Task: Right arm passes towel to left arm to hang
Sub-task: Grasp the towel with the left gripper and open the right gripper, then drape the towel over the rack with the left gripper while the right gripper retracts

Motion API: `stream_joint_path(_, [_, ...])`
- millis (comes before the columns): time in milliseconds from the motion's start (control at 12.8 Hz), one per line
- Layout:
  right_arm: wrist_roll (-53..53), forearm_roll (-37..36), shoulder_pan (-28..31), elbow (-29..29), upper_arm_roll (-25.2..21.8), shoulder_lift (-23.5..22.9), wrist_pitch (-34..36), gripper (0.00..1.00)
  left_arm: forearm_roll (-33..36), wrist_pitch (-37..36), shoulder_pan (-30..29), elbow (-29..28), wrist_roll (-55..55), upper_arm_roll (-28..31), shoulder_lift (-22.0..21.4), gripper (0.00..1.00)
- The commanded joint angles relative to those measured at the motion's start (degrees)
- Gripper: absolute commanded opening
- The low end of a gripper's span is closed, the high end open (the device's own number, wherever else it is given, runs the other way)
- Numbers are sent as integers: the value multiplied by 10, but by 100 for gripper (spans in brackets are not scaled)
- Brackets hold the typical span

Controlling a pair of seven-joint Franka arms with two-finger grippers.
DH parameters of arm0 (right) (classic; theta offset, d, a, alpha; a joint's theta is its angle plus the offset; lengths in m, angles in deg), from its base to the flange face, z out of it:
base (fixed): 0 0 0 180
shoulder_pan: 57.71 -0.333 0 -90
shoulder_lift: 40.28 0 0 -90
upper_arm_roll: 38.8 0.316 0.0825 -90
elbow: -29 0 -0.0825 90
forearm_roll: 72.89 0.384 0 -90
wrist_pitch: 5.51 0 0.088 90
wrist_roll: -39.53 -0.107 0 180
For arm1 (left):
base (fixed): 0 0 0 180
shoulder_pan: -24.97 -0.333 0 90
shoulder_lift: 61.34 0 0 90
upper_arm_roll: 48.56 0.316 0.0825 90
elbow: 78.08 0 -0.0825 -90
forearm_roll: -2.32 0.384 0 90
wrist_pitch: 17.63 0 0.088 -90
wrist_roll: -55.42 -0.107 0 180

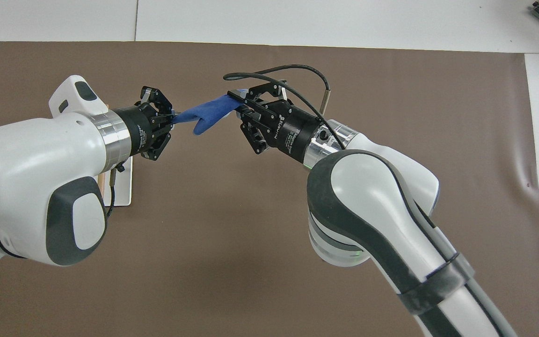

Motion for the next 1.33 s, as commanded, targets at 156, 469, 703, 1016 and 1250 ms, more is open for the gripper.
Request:
stream_joint_path(156, [150, -75, 11, 46, 0, -4, -63, 100, -9, 27, -4, -3, -12, 1, 3, 0])
stream_joint_path(469, [245, -242, 71, 101, -1, 6, -57, 100, -6, 43, -6, -4, -25, 5, 5, 0])
stream_joint_path(703, [254, -406, 115, 111, -3, 6, -14, 100, -4, -1, -12, -15, -43, 59, 0, 0])
stream_joint_path(1016, [254, -687, 192, 103, -5, 7, 110, 100, 1, -52, -14, -18, -71, 150, -4, 0])
stream_joint_path(1250, [249, -867, 242, 78, -6, 15, 221, 100, 37, -75, -14, -18, -91, 196, -6, 0])
